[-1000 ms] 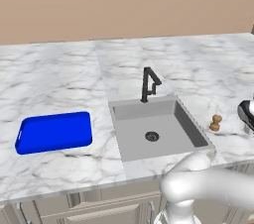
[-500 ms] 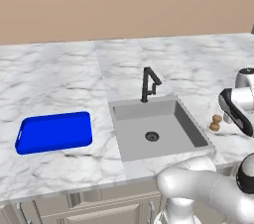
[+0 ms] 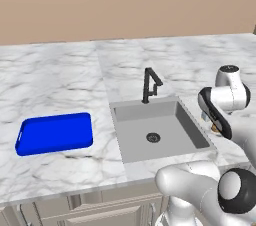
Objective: Pick up all produce items and place them in the sink. Turn on the sink faucet to wash them. Then turn the sink off and put them in the tray.
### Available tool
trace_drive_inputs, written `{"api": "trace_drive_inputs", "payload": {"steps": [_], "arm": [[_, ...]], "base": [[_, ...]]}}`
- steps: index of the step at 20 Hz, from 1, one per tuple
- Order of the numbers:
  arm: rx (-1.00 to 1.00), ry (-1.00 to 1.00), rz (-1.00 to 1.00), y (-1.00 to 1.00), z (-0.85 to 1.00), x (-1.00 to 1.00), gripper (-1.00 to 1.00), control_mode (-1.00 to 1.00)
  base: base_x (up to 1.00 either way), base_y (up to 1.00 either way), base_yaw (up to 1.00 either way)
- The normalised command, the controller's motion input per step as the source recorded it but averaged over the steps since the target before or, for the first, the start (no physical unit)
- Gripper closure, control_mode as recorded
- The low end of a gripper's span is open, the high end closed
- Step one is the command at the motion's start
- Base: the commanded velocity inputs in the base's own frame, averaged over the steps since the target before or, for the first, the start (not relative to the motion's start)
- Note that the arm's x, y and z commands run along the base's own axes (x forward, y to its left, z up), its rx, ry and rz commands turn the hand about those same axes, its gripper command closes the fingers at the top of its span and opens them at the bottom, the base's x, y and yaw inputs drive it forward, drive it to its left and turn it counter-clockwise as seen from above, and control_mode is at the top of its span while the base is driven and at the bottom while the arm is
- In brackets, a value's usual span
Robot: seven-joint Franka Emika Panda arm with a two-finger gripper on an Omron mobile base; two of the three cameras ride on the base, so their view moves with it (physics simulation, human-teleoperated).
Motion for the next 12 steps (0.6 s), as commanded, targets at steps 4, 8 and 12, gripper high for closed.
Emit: {"api": "trace_drive_inputs", "payload": {"steps": [4,8,12], "arm": [[0.12,0.0,0.01,0.67,0.0,0.26,1.0,-1.0],[0.13,0.0,0.02,0.56,0.0,0.47,1.0,-1.0],[0.1,0.0,0.05,0.41,-0.06,0.48,1.0,-1.0]], "base": [[0.0,0.0,0.0],[0.0,0.0,0.0],[0.0,0.0,0.0]]}}
